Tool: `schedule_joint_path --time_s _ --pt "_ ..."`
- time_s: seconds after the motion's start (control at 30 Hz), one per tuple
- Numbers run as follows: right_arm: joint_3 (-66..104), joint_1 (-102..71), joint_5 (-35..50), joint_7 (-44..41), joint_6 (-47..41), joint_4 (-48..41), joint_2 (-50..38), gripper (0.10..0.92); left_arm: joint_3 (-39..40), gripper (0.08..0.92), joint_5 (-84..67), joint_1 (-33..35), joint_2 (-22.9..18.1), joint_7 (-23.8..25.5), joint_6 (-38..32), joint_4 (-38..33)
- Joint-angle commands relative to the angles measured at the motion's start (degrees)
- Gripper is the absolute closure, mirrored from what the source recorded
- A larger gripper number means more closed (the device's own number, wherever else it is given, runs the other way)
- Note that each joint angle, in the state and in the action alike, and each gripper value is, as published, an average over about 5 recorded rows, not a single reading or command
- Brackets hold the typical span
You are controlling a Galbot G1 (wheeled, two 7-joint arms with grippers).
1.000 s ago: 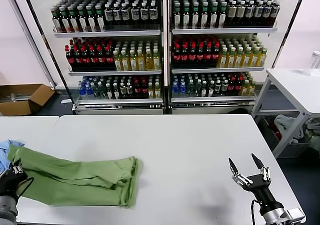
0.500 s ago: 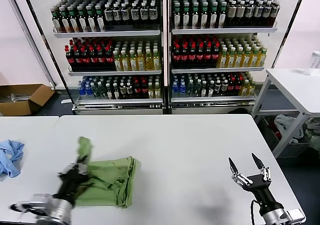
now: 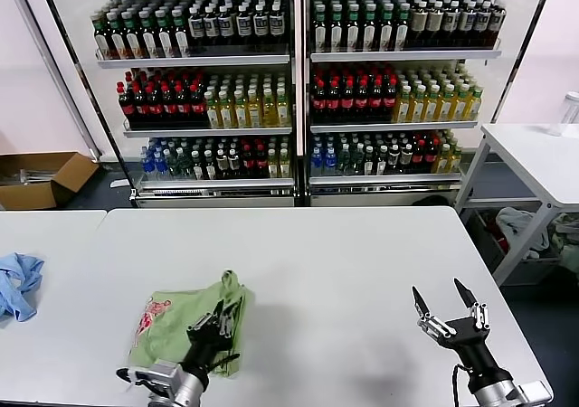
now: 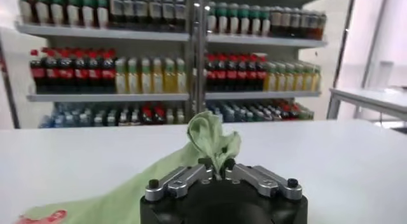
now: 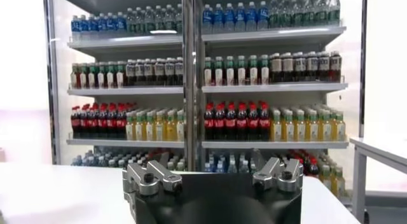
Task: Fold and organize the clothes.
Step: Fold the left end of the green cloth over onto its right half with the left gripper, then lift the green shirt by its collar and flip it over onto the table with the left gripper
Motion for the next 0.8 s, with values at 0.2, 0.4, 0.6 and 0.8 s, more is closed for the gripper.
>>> schedule_joint_path --time_s 0.2,0.4,0.6,0.8 --pt "-0.61 0.72 -0.39 0.0 -0.22 0.23 0.13 0.203 7.43 0.62 9.24 -2.49 1.21 0.99 -1.56 -1.92" --pt "-0.78 1.03 -0.52 0.06 -0.48 0.39 0.1 0.203 1.2 0.446 6.52 -0.26 3.26 0.52 -0.2 -9.43" --pt "-0.28 0.58 -0.41 0.12 -0.31 0.41 -0.25 0.203 -16.79 0.274 -5.03 4.63 7.29 2.08 0.51 -5.31" --pt "0.1 0.28 -0.17 0.19 -0.23 0.41 -0.41 0.203 -24.7 0.181 -12.56 6.39 8.47 4.82 1.19 4.49"
